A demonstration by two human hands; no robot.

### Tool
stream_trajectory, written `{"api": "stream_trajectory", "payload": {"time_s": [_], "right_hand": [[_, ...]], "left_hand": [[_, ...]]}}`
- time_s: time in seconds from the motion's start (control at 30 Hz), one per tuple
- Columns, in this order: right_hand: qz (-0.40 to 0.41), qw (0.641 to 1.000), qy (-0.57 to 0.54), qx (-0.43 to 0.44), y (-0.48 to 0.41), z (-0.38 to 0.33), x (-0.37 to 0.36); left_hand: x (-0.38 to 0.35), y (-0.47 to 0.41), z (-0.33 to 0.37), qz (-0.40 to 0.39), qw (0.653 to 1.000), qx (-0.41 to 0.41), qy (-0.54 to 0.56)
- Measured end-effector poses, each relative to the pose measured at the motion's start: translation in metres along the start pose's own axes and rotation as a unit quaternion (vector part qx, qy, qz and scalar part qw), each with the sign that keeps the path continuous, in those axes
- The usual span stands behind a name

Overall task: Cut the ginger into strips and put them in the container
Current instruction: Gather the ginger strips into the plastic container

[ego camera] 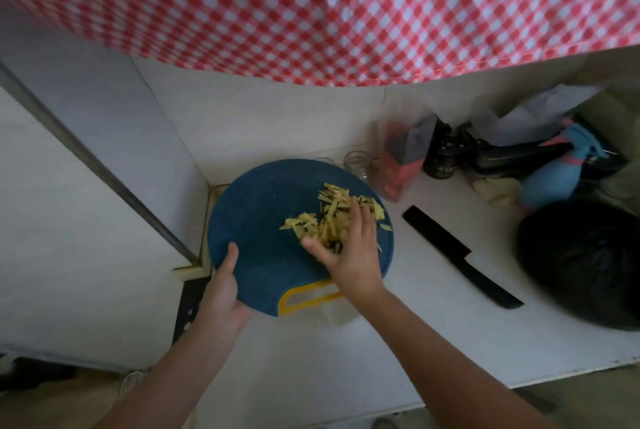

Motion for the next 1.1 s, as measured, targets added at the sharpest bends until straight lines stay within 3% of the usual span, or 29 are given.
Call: {"api": "stream_trajectory", "payload": {"time_s": [0.13, 0.2, 0.33, 0.83, 1.1], "right_hand": [[-0.018, 0.984, 0.168, 0.06, 0.013, -0.017, -0.038], [0.022, 0.973, 0.213, 0.085, 0.016, -0.019, -0.046], [0.106, 0.962, 0.219, 0.128, 0.025, -0.012, -0.052], [0.088, 0.954, 0.195, 0.212, 0.043, 0.037, -0.049], [0.053, 0.96, 0.188, 0.2, 0.043, 0.059, -0.046]], "left_hand": [[0.019, 0.01, 0.002, 0.01, 1.0, -0.005, 0.018], [0.024, 0.016, 0.007, 0.009, 1.0, -0.015, 0.026], [0.047, 0.021, 0.021, 0.025, 0.999, -0.026, 0.006], [0.081, 0.026, 0.01, 0.027, 1.0, -0.004, 0.004], [0.093, 0.029, 0.012, 0.059, 0.998, -0.001, 0.013]]}}
Point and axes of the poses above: each hand's wrist, its own y-axis away from the middle knuckle, its own x-axis out of the back of the hand, z = x × y, the point moved 5 cm from there along -y, towards the middle knuckle, and after that the axes turned 7 degrees about y, right-handed, at the moved point
